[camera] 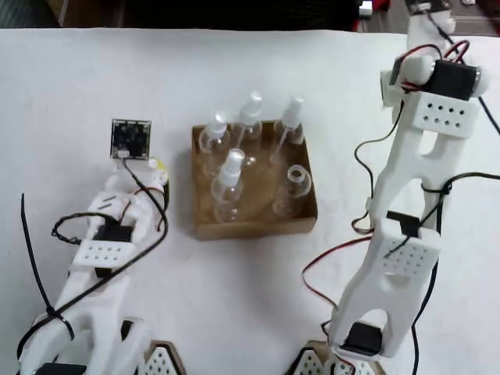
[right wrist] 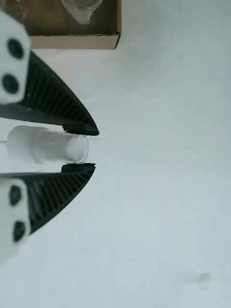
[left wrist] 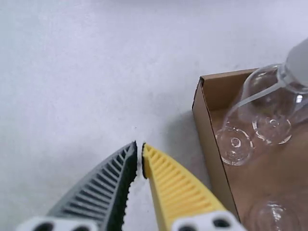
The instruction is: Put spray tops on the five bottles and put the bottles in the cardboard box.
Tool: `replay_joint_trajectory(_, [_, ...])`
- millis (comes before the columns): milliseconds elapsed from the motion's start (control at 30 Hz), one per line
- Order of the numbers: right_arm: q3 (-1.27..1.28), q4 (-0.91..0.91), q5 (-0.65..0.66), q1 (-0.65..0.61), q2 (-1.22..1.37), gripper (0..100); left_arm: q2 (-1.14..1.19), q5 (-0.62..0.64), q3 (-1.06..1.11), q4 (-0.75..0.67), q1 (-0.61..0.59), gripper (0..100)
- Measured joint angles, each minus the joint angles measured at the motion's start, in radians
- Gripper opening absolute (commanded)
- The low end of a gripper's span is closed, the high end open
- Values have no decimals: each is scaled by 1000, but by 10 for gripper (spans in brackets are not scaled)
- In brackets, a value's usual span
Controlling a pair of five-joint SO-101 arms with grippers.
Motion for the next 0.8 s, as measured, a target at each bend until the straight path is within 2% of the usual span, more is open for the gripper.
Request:
replay_joint_trajectory(267, [98,3,-21,2,-209,15,0,0,0,0,0,24])
replay_joint_trajectory(467, [365,3,-21,-8,-477,16,0,0,0,0,0,24])
replay_joint_trajectory(667, [634,-3,-28,-94,-704,16,0,0,0,0,0,24])
replay_joint_trajectory(800, [802,-121,-28,-114,-802,16,0,0,0,0,0,24])
